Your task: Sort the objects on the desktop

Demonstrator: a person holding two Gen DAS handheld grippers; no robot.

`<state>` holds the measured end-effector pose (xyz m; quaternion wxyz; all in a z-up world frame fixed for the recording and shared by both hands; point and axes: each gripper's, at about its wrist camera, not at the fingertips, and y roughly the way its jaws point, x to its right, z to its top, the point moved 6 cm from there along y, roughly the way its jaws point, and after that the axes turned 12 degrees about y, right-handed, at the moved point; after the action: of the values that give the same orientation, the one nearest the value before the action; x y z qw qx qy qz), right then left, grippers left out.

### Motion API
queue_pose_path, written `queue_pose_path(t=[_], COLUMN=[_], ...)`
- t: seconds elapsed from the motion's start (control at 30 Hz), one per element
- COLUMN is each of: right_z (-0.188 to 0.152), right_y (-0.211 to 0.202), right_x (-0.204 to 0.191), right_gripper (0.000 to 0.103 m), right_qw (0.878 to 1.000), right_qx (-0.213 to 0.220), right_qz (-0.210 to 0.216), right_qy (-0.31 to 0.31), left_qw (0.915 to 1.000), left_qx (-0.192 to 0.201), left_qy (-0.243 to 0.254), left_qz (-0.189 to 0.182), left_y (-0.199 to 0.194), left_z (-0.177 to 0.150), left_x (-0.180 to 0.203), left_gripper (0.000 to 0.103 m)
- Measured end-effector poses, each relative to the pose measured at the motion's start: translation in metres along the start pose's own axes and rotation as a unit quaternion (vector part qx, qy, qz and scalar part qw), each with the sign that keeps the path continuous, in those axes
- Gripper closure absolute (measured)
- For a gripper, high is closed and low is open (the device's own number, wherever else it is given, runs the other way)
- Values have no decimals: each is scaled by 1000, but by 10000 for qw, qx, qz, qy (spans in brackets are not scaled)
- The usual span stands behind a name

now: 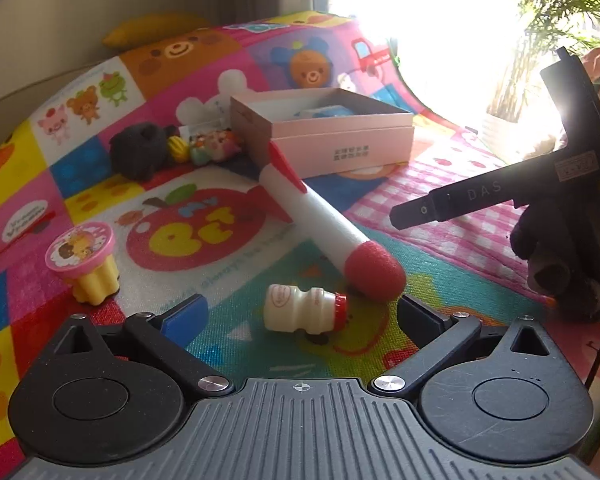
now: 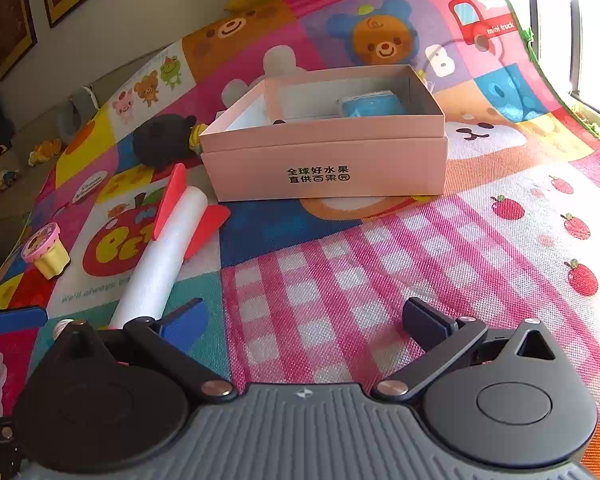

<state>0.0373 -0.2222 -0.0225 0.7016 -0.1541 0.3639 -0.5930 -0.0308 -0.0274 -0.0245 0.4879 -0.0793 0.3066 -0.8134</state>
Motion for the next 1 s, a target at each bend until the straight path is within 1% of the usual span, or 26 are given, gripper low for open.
queue_pose_path(t=[0.07, 0.1, 0.13, 0.2, 0.23, 0.27, 0.3, 0.33, 0.37, 0.43, 0.47, 0.5, 0.53, 0.6, 0.67, 0.7, 0.73, 0.83, 1.0], right_z=[-1, -1, -2, -2, -2, -2, -1, 0, 2, 7, 9, 11, 11, 10, 7, 6, 5, 7, 9], right_y=[0, 1, 1, 0, -1, -2, -5, -8, -11, -14, -12, -8, -3, 11, 25, 33, 37, 30, -13], right_x=[-2, -3, -5, -6, -7, -9, -14, -20, -28, -49, -60, -71, -81, -97, -106, -108, -108, -106, -82], right_gripper=[0, 0, 0, 0, 0, 0, 1, 3, 6, 20, 23, 29, 38, 47, 57, 69, 70, 72, 73], right_qw=[10000, 9999, 9999, 9999, 9998, 9998, 9996, 9992, 9986, 9970, 9962, 9954, 9948, 9936, 9927, 9922, 9919, 9919, 9917], right_qx=[-7, -11, -16, -17, -20, -11, 20, 49, 65, 29, -23, -117, -218, -354, -421, -522, -657, -714, -782], right_qz=[-33, -51, -61, -56, -38, 14, 104, 198, 290, 448, 508, 563, 580, 501, 290, 216, 189, 185, 174], right_qy=[-59, -93, -121, -158, -169, -193, -260, -339, -430, -638, -709, -765, -807, -949, -1088, -1109, -1070, -1032, -1008], left_qw=[10000, 10000, 10000, 9999, 9998, 9998, 9998, 9998, 9998, 9998, 9998, 9998, 9997, 9995, 9994, 9994, 9994, 9994, 9993], left_qx=[-1, -24, -53, -91, -91, -84, -86, -89, -75, -27, -12, 3, 17, 35, 42, 41, 43, 68, 219], left_qy=[-29, 31, 69, 126, 136, 134, 115, 77, 27, -36, -54, -77, -103, -160, -213, -224, -222, -191, -64], left_qz=[30, 25, 29, 67, 100, 133, 158, 160, 155, 172, 186, 199, 223, 257, 266, 275, 280, 285, 311], left_y=[1, 3, 4, 6, 5, 5, 4, 4, 3, 0, -1, -3, -4, -6, -9, -10, -11, -15, -23], left_z=[1, 1, 1, -1, -2, -2, -2, -3, -3, -4, -4, -5, -6, -9, -11, -12, -12, -12, 0], left_x=[1, 3, 4, 8, 8, 8, 7, 5, 4, 2, 1, 0, -2, -5, -8, -9, -10, -11, -5], left_gripper=[7, 21, 30, 31, 33, 38, 49, 54, 55, 55, 55, 55, 55, 55, 55, 55, 55, 55, 55])
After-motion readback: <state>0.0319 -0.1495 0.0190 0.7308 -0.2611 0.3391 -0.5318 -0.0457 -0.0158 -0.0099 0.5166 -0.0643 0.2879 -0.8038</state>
